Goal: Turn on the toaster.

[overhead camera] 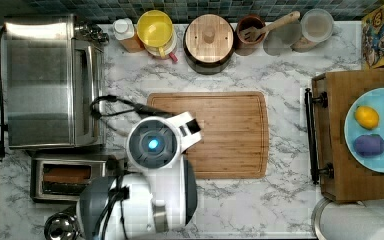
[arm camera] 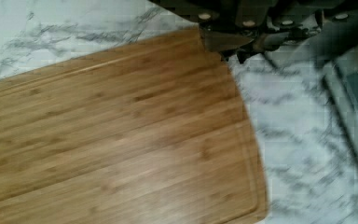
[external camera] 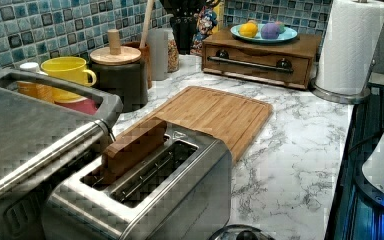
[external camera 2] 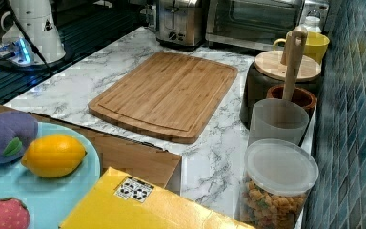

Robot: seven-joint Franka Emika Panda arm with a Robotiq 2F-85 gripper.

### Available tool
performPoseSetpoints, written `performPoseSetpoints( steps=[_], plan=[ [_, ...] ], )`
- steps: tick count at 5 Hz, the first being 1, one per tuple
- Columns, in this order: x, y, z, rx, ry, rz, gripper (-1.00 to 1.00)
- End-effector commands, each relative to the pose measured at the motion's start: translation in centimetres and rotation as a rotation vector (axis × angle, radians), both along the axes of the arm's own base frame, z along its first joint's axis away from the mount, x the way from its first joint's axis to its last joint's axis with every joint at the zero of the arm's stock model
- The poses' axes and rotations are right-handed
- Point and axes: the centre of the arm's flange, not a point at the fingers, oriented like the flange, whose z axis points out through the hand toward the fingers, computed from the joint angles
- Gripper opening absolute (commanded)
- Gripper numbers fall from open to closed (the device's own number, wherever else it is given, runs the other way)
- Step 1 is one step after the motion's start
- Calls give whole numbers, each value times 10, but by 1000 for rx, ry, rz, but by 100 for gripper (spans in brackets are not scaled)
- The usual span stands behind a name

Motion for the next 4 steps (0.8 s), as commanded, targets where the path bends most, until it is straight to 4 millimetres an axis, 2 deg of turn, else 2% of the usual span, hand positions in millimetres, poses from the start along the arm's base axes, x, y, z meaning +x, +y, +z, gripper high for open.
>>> performPoseSetpoints(
  steps=[1,2,3,4],
  plan=[
    [-35,67,-56,1,139,243,-100],
    [-48,74,-59,33,136,275,-100],
    [-66,74,-43,109,31,310,-100],
    [-76,79,-38,155,-7,365,-100]
  ],
)
